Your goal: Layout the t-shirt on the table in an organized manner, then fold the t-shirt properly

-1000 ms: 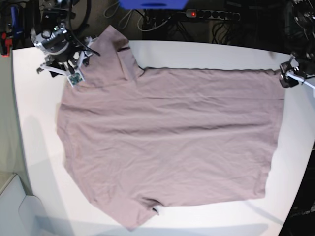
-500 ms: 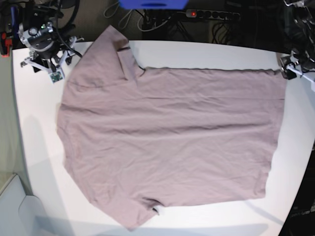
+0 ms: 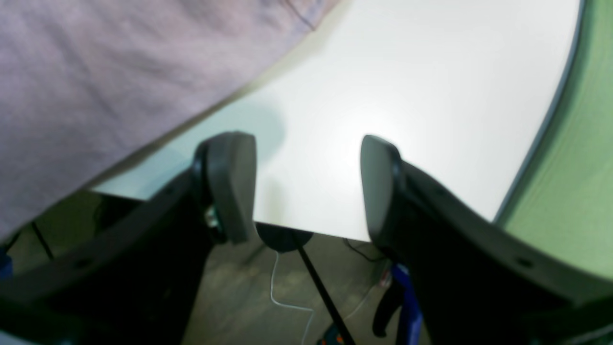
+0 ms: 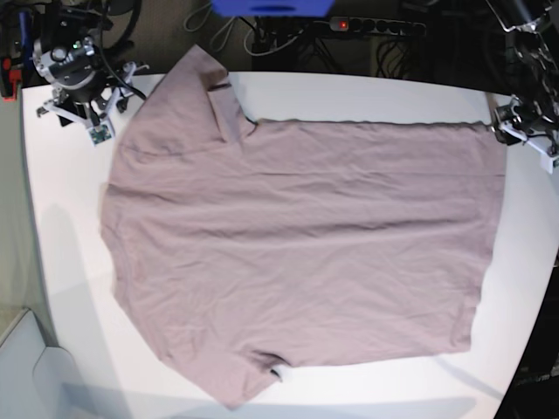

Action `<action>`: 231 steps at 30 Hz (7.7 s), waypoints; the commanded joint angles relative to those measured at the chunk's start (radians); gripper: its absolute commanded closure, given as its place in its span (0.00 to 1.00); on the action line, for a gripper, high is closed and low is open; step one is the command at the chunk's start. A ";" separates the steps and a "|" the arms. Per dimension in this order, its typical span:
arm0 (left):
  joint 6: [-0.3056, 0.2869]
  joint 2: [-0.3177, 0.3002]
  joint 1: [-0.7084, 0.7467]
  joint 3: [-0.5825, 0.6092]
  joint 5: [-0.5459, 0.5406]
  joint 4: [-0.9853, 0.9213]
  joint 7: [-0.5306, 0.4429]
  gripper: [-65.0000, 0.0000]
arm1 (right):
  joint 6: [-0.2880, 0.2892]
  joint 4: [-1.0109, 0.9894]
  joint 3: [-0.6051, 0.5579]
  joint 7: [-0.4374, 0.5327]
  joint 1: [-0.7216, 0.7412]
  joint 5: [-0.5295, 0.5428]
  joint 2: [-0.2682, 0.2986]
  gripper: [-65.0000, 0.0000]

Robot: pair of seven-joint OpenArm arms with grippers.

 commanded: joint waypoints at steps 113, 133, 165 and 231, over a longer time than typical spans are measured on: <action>0.003 0.210 -0.016 0.198 -0.021 0.171 0.059 1.00 | 0.037 0.007 0.232 0.001 0.103 0.002 -0.129 1.00; -0.005 0.201 0.067 0.095 -0.021 0.329 0.200 1.00 | 0.037 0.008 0.226 0.003 0.080 0.002 -0.127 1.00; -0.005 0.172 -0.049 -0.074 -0.021 0.449 0.226 1.00 | 0.037 0.012 0.030 0.001 0.125 -0.001 -0.104 1.00; -0.003 0.103 -0.474 -0.075 -0.021 -0.067 0.175 1.00 | 0.037 -0.288 -0.029 0.011 0.599 -0.001 -0.023 1.00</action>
